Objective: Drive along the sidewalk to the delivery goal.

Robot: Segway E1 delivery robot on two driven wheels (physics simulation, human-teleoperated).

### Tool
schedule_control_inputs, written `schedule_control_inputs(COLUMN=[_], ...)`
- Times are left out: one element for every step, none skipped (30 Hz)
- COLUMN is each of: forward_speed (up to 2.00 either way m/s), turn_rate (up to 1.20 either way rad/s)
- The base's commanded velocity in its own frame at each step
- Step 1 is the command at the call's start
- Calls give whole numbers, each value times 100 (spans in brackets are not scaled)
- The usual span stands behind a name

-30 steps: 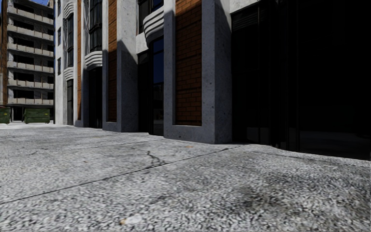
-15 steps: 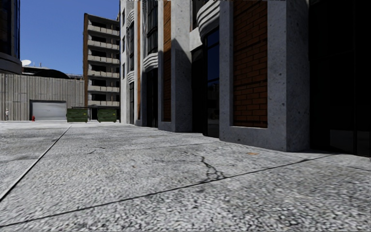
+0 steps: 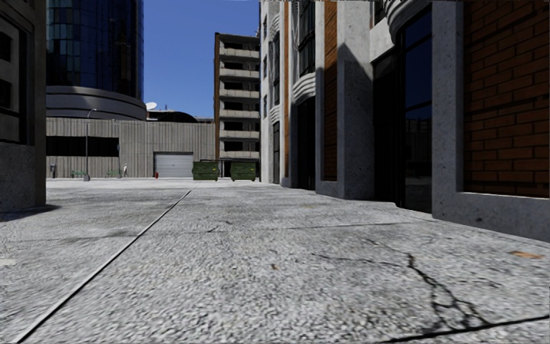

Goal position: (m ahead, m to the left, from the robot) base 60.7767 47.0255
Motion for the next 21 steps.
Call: schedule_control_inputs(forward_speed=[153, 153, 153, 155, 156, 156, 157, 157, 157, 157, 157, 157, 157, 157, 157, 157, 157, 157, 157, 157, 157], turn_rate=[67, 67, 67, 67, 67, 67, 67, 67, 67, 67, 66, 66, 60, 48, 30, 30, 15, 6, 6, 2, 1])
